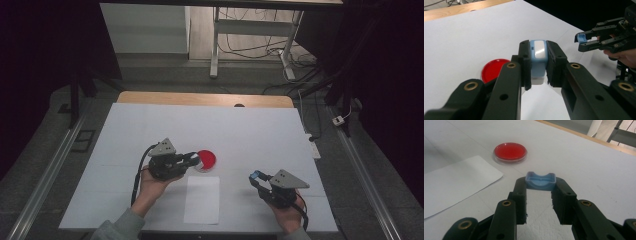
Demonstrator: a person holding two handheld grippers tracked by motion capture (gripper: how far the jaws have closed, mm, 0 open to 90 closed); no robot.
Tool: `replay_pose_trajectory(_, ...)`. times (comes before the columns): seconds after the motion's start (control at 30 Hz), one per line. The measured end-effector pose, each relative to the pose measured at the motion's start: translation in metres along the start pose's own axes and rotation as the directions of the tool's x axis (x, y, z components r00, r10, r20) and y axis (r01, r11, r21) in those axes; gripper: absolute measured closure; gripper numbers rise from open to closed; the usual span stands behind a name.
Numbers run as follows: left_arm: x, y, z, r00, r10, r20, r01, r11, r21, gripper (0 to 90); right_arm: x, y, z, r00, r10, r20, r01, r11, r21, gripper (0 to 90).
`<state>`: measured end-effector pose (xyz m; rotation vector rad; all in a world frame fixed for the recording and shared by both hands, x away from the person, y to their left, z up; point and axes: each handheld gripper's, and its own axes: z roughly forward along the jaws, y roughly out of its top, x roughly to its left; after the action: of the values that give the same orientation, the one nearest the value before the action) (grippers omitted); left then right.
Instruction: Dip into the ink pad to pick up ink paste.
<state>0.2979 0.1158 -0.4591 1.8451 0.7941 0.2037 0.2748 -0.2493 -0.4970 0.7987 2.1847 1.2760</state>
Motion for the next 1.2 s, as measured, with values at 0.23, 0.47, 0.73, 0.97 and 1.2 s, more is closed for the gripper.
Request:
replay_pose_trajectory(0.23, 0.001, 0.002, 0.0, 0.9998, 0.012, -0.015, -0.012, 0.9999, -0.004, 75.8, -0.001, 0.0, 0.001, 1.0, 0.002, 0.001, -0.002, 1.0, 0.003, 65.8)
replay_pose_trajectory(0.47, 0.001, 0.008, 0.004, 0.9993, 0.034, -0.014, -0.034, 0.9994, 0.009, 75.8, -0.001, 0.0, 0.001, 1.0, 0.005, 0.003, -0.005, 1.0, 0.001, 65.8)
replay_pose_trajectory(0.73, 0.003, 0.028, 0.009, 0.9979, 0.063, -0.016, -0.063, 0.9979, 0.016, 75.8, 0.0, 0.0, 0.002, 1.0, 0.0, -0.001, 0.0, 1.0, 0.004, 65.7)
replay_pose_trajectory(0.97, 0.004, 0.031, 0.023, 0.9969, 0.079, -0.003, -0.079, 0.996, 0.044, 75.8, 0.0, -0.001, 0.001, 1.0, 0.006, 0.005, -0.006, 1.0, 0.005, 65.7)
replay_pose_trajectory(1.2, 0.012, 0.021, 0.037, 0.9978, 0.065, 0.012, -0.066, 0.9953, 0.071, 75.9, 0.002, -0.001, 0.004, 1.0, -0.002, 0.007, 0.002, 1.0, 0.015, 65.7)
